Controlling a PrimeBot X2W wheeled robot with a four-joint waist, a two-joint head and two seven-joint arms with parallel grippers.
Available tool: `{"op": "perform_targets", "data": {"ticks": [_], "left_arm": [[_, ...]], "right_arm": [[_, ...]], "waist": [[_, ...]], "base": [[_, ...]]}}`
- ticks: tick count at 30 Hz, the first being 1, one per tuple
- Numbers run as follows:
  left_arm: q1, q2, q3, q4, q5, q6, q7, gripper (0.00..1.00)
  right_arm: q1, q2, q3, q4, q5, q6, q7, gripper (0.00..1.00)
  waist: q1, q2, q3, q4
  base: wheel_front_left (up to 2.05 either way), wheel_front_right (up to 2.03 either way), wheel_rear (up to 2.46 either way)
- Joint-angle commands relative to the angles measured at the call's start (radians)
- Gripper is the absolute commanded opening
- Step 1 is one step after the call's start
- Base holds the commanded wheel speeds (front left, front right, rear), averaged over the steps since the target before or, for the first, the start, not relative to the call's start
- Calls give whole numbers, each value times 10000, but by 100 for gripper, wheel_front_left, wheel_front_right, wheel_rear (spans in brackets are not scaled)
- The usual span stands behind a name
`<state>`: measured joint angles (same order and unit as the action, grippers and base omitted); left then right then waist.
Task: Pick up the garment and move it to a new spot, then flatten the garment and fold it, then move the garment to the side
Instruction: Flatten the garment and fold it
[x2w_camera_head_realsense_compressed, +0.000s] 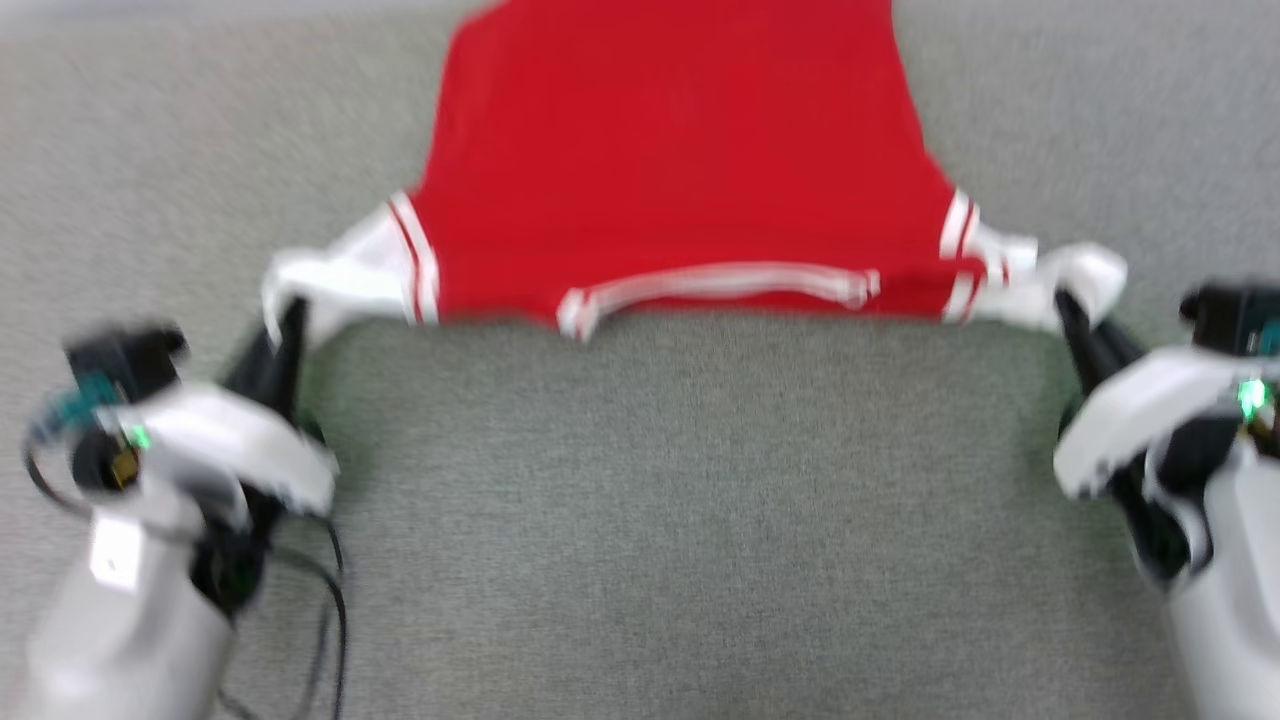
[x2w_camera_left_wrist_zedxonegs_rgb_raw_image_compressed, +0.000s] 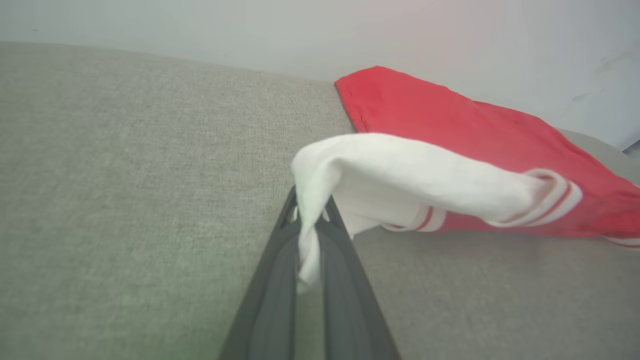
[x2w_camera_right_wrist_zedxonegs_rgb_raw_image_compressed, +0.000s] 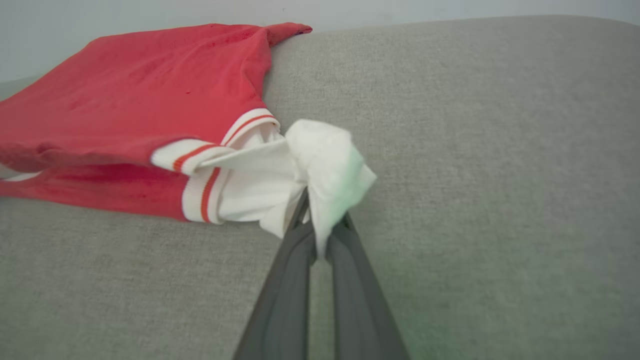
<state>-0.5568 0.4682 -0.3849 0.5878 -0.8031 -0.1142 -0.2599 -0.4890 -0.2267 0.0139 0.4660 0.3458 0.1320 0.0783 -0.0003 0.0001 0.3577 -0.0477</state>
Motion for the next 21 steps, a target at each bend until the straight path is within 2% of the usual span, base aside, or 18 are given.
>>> {"op": "perform_targets", "data": {"ticks": [1, 10, 21], "left_arm": [[215, 52, 66, 20, 8, 72, -69, 0], [3113, -124, 222, -1221, 322, 548, -73, 0], [5633, -188, 22, -2122, 181, 1203, 25, 0]], "right_arm": [[199, -42, -87, -31, 68, -24, 22, 0], [3086, 281, -513, -1518, 31, -23, 745, 0], [6125, 1022, -1300, -3206, -131, -23, 1661, 0]], "waist": [[3, -1, -576, 161], [3, -1, -2040, 278], [3, -1, -3071, 391]], "base": [[0, 0, 0], [0, 0, 0], [0, 0, 0]]}}
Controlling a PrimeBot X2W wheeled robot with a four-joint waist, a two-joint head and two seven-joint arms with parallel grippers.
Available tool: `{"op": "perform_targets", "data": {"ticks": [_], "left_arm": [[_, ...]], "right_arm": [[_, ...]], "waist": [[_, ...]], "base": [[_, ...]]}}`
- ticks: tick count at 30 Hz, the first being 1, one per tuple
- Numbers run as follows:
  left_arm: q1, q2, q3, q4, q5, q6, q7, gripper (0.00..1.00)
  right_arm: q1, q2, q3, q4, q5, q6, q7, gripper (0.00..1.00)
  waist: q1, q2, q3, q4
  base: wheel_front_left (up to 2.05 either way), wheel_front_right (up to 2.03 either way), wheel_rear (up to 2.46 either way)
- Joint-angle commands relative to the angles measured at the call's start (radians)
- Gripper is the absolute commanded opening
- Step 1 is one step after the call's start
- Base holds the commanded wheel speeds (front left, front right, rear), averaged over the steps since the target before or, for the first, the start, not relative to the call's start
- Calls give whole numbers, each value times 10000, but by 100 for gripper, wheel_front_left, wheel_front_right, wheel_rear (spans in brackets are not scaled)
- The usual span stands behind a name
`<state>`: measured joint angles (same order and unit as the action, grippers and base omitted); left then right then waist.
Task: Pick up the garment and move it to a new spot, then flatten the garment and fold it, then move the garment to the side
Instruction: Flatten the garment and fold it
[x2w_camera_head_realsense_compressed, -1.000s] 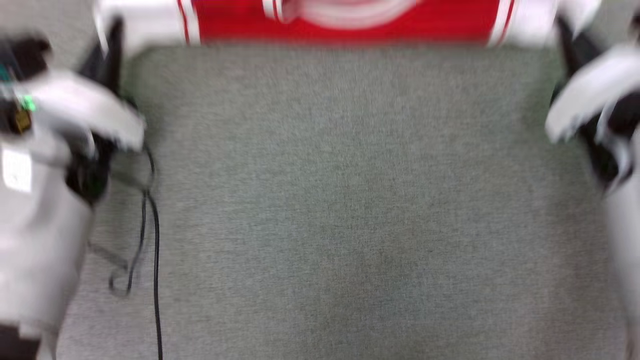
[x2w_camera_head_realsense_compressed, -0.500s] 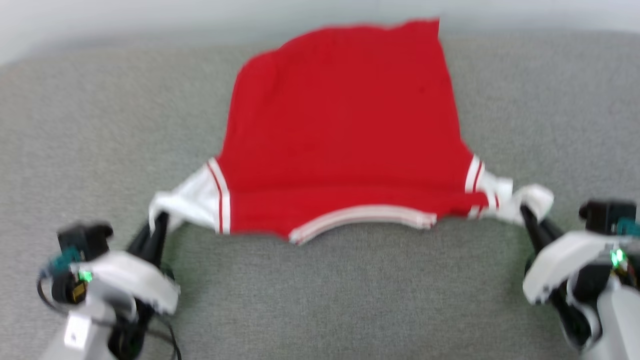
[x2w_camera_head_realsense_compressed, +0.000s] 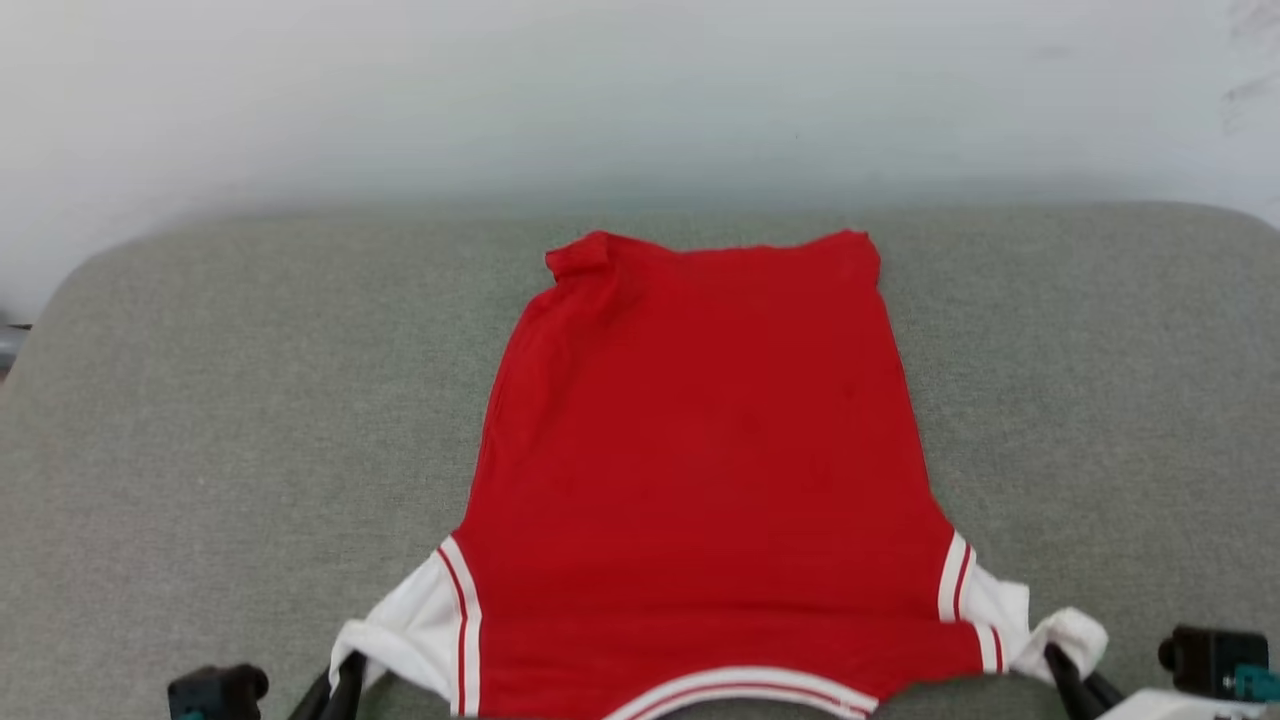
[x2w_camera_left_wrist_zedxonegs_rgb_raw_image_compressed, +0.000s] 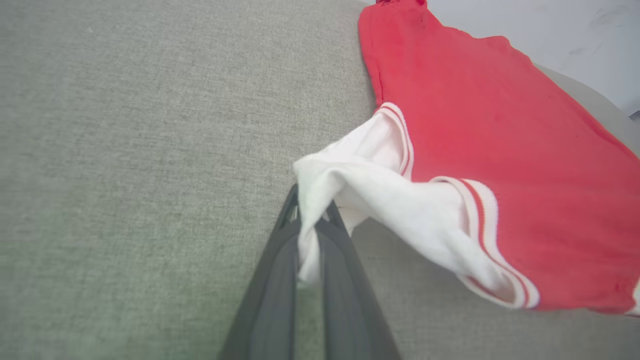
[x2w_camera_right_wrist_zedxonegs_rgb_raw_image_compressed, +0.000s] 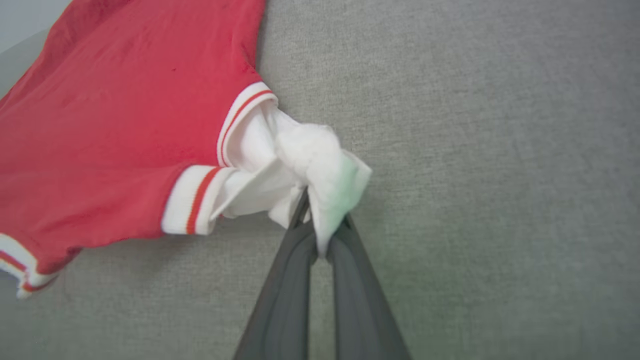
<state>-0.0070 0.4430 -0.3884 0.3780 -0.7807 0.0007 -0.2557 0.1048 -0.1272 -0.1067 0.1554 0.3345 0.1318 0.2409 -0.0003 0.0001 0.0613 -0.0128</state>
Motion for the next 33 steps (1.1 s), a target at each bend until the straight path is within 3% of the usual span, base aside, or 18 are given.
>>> {"op": "perform_targets", "data": {"ticks": [1, 10, 12, 13, 14, 24, 33], "left_arm": [[287, 79, 22, -68, -37, 97, 1, 0], [1054, 74, -268, -560, 112, 381, 100, 0], [966, 38, -351, -691, 180, 420, 135, 0], [890, 26, -389, -774, 229, 418, 123, 0], [809, 11, -416, -843, 259, 399, 120, 0], [-8, -67, -447, -1663, 768, 465, 5, 0], [-930, -369, -312, -2719, 1283, 415, -73, 0]], "right_arm": [[395, 102, -124, -248, -81, -21, 97, 0], [1738, 592, -320, -813, -328, -21, 986, 0], [1690, 624, -315, -937, -324, -19, 902, 37], [1642, 641, -313, -983, -330, -19, 830, 65], [1552, 654, -327, -1091, -304, -19, 715, 98], [-200, 425, -1296, -1217, -343, -15, -382, 100], [-3797, -668, -1562, 770, 234, -15, 850, 100]], "waist": [[3, -1, -156, 44], [3, -1, -377, 128], [3, -1, -342, 172], [3, -1, -314, 206], [3, -1, -284, 245], [3, -1, 482, 756], [3, -1, 1886, 1411]], "base": [[0, 0, 0], [0, 0, 0], [0, 0, 0], [0, 0, 0], [0, 0, 0], [0, 0, 0], [0, 0, 0]]}}
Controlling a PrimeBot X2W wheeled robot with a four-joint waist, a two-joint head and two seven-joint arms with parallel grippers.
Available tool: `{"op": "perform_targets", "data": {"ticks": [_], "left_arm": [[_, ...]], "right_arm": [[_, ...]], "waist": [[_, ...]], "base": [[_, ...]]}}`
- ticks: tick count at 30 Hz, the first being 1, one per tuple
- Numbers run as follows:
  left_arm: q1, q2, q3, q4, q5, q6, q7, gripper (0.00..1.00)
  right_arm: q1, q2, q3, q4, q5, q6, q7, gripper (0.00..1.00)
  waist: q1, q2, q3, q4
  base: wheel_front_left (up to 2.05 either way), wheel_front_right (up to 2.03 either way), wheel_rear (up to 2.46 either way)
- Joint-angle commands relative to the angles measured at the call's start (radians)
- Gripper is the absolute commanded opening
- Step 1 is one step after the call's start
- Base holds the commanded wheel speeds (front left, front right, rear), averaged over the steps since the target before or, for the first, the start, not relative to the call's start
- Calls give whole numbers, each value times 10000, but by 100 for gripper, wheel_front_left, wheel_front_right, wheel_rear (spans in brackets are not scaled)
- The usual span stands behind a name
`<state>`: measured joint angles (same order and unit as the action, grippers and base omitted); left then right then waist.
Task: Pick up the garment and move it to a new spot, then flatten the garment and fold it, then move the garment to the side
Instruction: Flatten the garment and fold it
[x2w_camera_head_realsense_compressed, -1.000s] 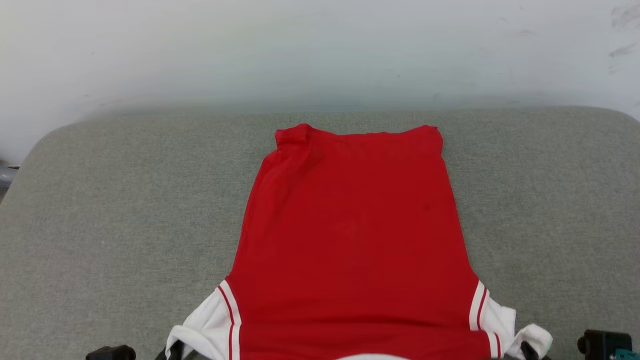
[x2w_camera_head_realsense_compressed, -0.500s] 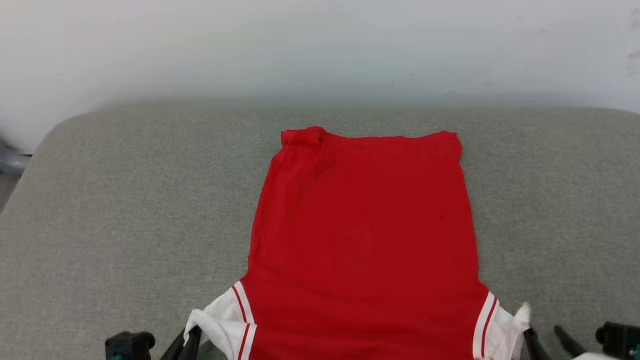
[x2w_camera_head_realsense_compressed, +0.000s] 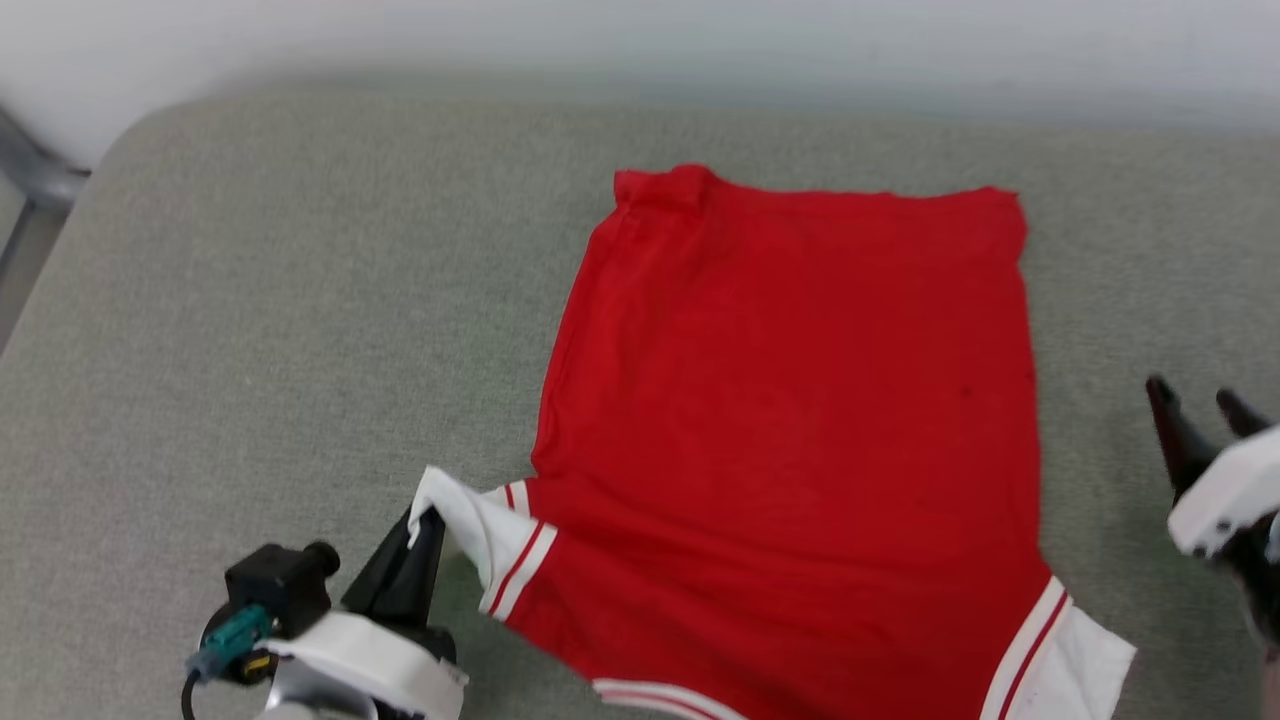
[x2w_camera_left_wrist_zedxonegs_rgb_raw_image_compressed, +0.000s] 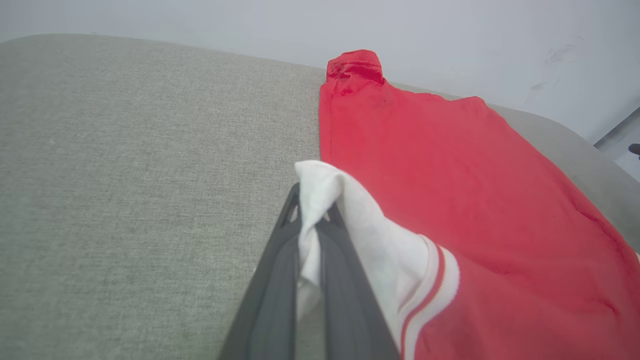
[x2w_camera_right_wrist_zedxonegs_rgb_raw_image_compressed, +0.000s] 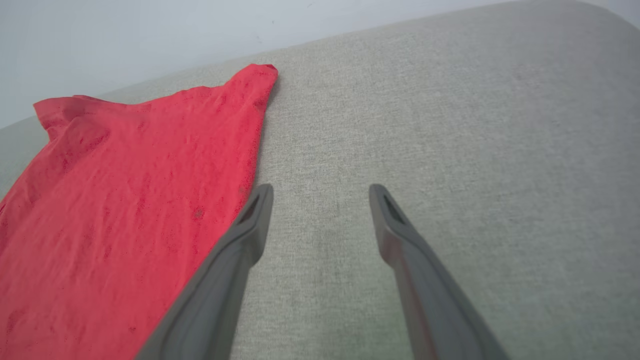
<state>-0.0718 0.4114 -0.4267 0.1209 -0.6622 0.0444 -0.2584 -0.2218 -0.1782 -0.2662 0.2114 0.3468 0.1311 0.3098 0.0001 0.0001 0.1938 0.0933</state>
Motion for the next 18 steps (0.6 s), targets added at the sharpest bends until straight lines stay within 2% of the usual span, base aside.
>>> {"op": "perform_targets", "data": {"ticks": [1, 9, 14, 18], "left_arm": [[-377, -99, 87, -260, 168, -51, -55, 0], [-1423, -645, 139, -926, 719, -506, -84, 0], [-1802, -1058, 424, -1119, 1050, -930, -86, 0], [-1923, -1347, 649, -1163, 1293, -1216, -88, 0]], "right_arm": [[-979, -283, 77, 446, 160, -7, 417, 100], [-4502, -1410, 471, 2267, 73, -7, 3152, 100], [-6160, -1556, 433, 3049, -309, -7, 4347, 100], [-7080, -1581, 433, 3446, -808, -7, 4757, 100]], "waist": [[-1, -1, 753, 439], [-1, -1, 2249, 1420], [-1, -1, 2853, 1929], [-1, -1, 3254, 2197]], "base": [[0, 0, 0], [0, 0, 0], [0, 0, 0], [0, 0, 0]]}}
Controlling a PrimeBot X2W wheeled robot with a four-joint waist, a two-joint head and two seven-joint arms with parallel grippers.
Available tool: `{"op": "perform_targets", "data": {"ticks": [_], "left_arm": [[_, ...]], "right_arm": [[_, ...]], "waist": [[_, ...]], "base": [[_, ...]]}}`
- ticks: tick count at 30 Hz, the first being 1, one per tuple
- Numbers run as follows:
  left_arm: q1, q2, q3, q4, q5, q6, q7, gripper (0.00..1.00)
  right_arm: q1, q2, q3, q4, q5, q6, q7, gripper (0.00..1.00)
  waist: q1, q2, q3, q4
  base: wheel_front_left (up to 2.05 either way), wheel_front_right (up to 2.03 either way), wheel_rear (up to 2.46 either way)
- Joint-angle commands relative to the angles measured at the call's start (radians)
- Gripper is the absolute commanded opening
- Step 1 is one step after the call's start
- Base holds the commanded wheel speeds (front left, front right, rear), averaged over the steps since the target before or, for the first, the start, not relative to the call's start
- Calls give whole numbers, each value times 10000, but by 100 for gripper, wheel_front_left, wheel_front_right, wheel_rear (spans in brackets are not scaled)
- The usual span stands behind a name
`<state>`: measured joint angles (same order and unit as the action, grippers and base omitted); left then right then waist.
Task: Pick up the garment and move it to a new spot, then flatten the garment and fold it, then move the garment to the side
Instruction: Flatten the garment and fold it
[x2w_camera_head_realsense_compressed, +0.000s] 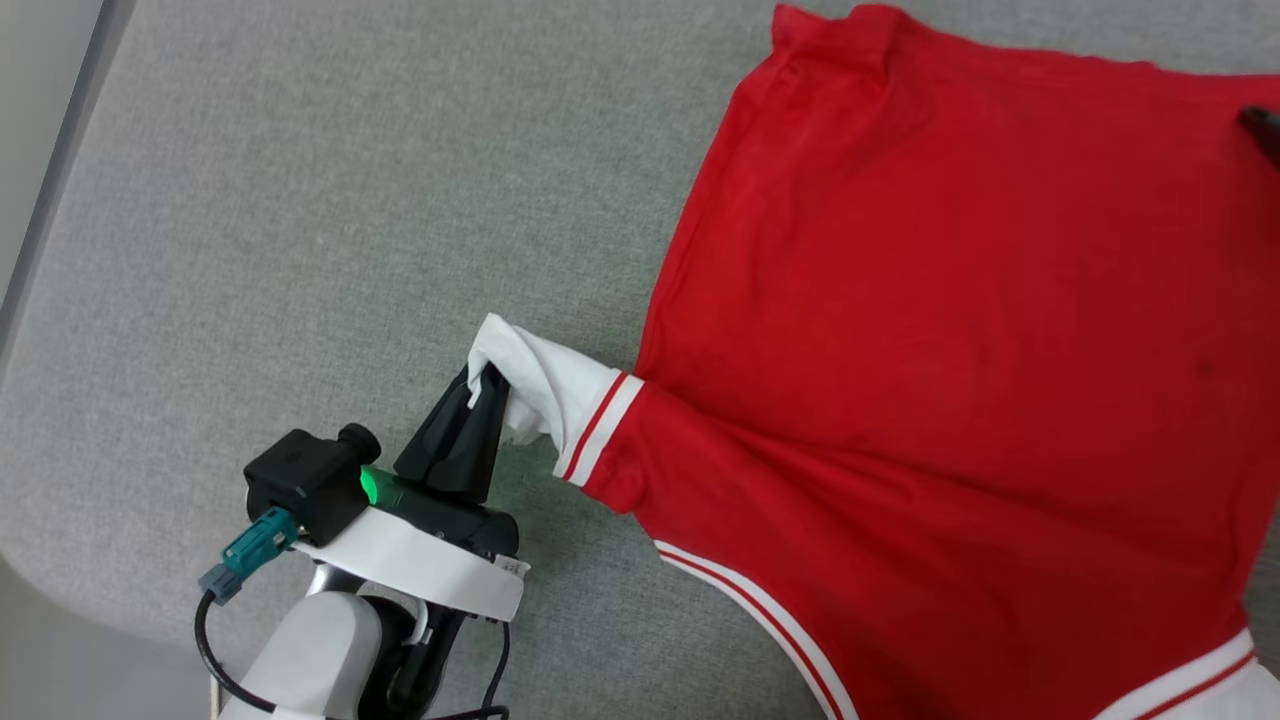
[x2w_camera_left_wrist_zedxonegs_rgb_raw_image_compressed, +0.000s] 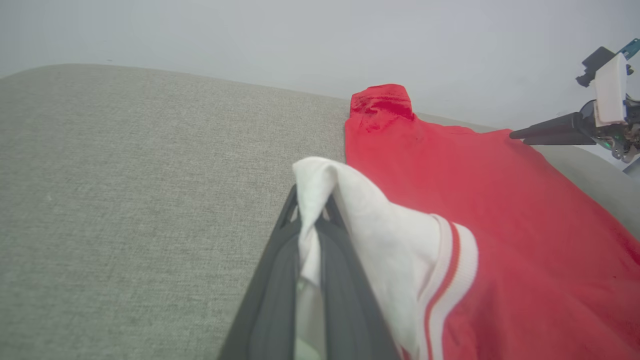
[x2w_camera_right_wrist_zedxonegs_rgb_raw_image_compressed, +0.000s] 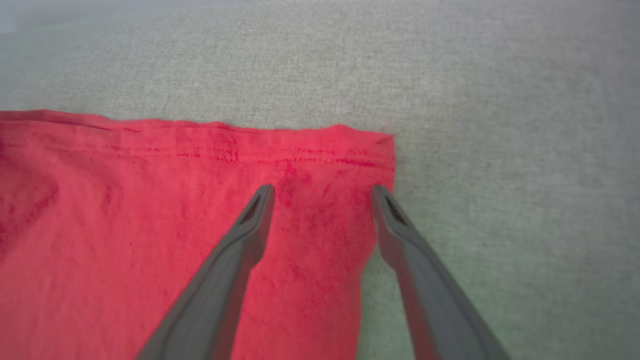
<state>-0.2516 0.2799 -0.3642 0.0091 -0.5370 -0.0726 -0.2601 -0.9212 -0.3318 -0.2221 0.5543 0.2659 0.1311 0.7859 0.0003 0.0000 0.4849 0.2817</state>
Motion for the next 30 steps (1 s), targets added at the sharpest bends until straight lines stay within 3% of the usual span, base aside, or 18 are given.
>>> {"op": "perform_targets", "data": {"ticks": [1, 7, 8, 9, 10, 14, 22, 30], "left_arm": [[-143, -94, 82, -48, 100, -92, -71, 0], [-175, -580, 368, 122, 460, -427, -72, 0], [-164, -618, 394, 142, 485, -461, -71, 0], [-154, -649, 410, 169, 497, -488, -71, 0], [-151, -676, 420, 201, 525, -489, -72, 0], [-55, -707, 473, 358, 582, -548, -71, 0], [306, -649, 676, 742, 606, -562, -71, 0], [1033, -417, 911, 1436, 482, -378, 85, 0]], "right_arm": [[-262, -42, -9, 119, -144, -7, 49, 100], [180, 376, -376, 1880, -1016, -16, 1496, 100], [323, 437, -458, 2037, -1086, -16, 1726, 44], [411, 489, -512, 2138, -1178, -16, 1906, 11], [464, 537, -545, 2170, -1251, -16, 2000, 0], [319, 593, -443, 1873, -1254, -12, 1991, 0], [297, -39, -7, 865, -940, -12, 1568, 0], [2327, -501, 649, -991, 23, -10, 1247, 0]], "waist": [[-3, 0, 434, 352], [-3, 0, 774, 410], [-3, 0, 769, 398], [-3, 0, 760, 387], [-3, 0, 737, 378], [-3, 0, 515, 276], [-3, 0, -327, -143], [-3, 0, -1673, -1091]], "base": [[0, 0, 0], [0, 0, 0], [0, 0, 0], [0, 0, 0], [0, 0, 0], [0, 0, 0], [0, 0, 0], [0, 0, 0]]}}
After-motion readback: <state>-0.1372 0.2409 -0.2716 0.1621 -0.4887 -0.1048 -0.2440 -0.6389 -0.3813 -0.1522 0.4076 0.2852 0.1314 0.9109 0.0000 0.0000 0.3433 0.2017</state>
